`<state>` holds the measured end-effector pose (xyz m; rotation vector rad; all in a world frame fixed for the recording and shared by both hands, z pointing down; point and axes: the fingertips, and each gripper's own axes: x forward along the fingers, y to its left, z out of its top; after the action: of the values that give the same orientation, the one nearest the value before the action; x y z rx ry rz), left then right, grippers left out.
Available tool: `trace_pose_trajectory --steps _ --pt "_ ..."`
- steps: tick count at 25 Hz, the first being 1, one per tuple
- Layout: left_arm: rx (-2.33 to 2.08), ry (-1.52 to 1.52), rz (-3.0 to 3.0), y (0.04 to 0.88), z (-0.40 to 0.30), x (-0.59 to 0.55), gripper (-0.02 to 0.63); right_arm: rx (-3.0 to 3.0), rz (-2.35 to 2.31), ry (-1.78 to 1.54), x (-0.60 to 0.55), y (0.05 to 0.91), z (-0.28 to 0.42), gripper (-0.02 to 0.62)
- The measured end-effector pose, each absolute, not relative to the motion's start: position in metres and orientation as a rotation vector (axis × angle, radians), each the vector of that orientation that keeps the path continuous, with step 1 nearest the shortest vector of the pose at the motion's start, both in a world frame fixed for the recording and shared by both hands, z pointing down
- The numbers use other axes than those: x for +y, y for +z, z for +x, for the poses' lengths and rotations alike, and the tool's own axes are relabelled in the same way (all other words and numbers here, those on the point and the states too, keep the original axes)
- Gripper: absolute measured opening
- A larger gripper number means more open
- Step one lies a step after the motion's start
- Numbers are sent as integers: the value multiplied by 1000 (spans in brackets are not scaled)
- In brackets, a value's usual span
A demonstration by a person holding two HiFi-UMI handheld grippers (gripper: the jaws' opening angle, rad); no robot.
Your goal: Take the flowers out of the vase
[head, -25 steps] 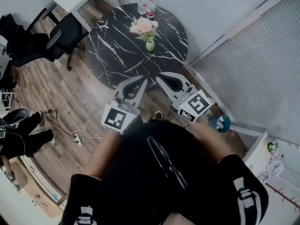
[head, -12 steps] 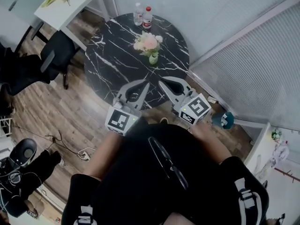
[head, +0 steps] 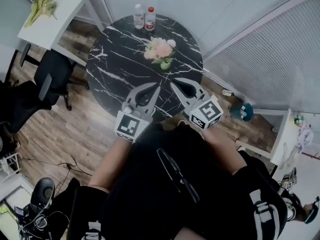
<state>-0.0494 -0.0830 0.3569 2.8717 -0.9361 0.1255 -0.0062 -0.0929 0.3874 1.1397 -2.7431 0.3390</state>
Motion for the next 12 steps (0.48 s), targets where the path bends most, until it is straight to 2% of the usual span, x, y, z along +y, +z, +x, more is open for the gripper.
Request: trace_pose_trajectory --steps 9,12 --pt "-902 120 2843 390 -50 -118 12 -2597 1275 361 -133 436 11 34" --pt "-961 107 2817 402 -46 -133 12 -2579 1277 362 -150 453 20 103"
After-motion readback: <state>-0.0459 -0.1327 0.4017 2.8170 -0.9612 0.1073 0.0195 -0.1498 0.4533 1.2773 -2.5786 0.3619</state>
